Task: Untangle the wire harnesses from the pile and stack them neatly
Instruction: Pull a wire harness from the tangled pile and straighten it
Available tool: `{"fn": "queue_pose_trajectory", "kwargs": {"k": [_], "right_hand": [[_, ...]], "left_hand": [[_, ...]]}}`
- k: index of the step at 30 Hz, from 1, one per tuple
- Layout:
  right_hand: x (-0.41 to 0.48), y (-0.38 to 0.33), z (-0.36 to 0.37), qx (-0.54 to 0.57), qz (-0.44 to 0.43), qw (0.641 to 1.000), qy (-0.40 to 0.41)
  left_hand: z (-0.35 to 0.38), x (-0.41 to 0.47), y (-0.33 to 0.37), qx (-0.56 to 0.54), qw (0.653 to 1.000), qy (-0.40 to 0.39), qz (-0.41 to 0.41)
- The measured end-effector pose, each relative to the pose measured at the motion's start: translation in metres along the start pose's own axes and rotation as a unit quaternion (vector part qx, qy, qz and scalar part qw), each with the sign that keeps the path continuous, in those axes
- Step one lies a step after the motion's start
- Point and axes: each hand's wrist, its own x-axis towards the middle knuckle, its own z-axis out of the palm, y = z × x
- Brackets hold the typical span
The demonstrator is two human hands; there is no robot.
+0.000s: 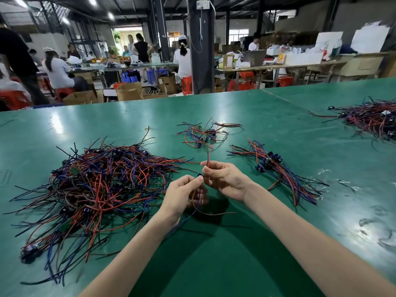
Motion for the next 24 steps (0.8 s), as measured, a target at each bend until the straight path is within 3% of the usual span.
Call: {"fn": "queue_pose_trajectory", "kwargs": {"k": [8, 24], "right_hand": [[0.002, 0.004, 0.001, 0.012, -0.016, 0.999, 0.037], [0.000, 0.007, 0.002, -0.155, -0.031, 0.987, 0.025]], "left_hand": [[-0.001, -0.001, 0.003, 0.015, 0.999, -0.034, -0.005], [-0.004, -0.007, 0.010, 0.019, 0.998, -0.019, -0.057]]}}
